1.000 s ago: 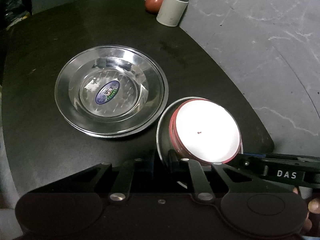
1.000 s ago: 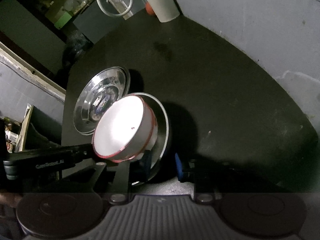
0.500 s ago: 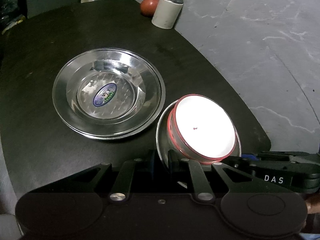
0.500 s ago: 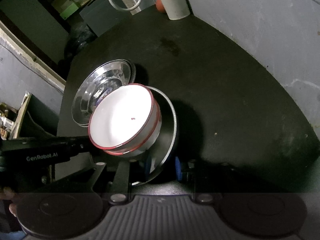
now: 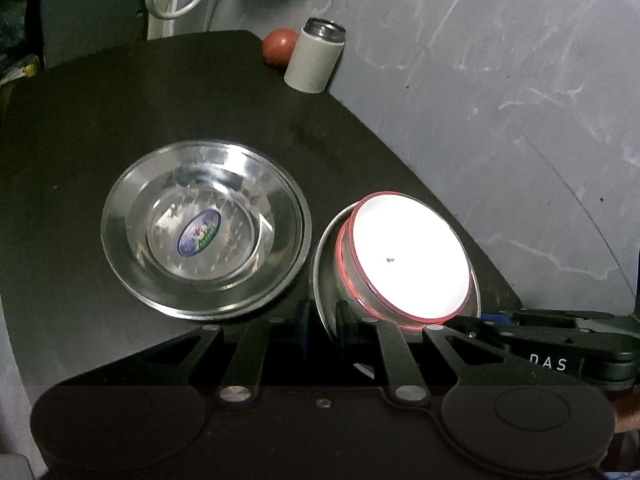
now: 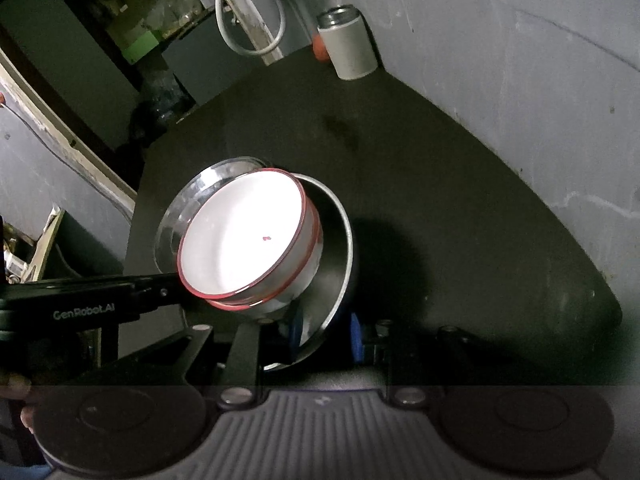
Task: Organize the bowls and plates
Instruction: 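Lift the nested steel and white bowls with the left gripper, then carry the nested bowls over the stacked steel plates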
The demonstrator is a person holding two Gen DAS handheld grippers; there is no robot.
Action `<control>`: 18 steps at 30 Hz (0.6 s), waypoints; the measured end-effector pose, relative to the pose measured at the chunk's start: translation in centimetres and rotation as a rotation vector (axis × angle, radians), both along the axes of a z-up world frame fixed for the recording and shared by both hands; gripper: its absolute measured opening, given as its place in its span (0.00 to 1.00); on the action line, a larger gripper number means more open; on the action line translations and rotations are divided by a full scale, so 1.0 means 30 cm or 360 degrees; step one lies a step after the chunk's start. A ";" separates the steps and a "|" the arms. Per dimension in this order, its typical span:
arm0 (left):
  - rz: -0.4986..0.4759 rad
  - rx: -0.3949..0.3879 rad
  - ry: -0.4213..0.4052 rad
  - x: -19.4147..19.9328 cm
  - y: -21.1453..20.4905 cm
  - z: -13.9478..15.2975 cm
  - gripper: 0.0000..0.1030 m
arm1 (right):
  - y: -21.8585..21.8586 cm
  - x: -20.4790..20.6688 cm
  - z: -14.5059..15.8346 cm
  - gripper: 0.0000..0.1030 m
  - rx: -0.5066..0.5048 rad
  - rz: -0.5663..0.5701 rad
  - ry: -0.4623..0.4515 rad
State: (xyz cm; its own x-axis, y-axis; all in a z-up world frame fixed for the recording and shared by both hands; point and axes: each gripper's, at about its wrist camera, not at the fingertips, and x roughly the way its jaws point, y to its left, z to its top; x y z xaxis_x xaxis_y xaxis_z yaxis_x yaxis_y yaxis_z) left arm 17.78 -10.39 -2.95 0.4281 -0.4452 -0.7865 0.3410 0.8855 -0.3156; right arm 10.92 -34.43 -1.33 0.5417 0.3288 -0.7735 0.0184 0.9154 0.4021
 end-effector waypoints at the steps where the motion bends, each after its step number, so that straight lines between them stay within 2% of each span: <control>1: 0.0003 -0.0003 -0.0007 0.005 0.002 0.004 0.13 | 0.001 0.003 0.005 0.27 0.0000 0.0001 -0.0010; 10: 0.0076 -0.0009 -0.0053 0.043 0.043 0.040 0.13 | 0.038 0.066 0.035 0.27 -0.0023 0.0071 -0.0072; 18: 0.0211 -0.0013 -0.0056 0.077 0.113 0.053 0.12 | 0.102 0.141 0.046 0.27 -0.0027 0.0203 -0.0088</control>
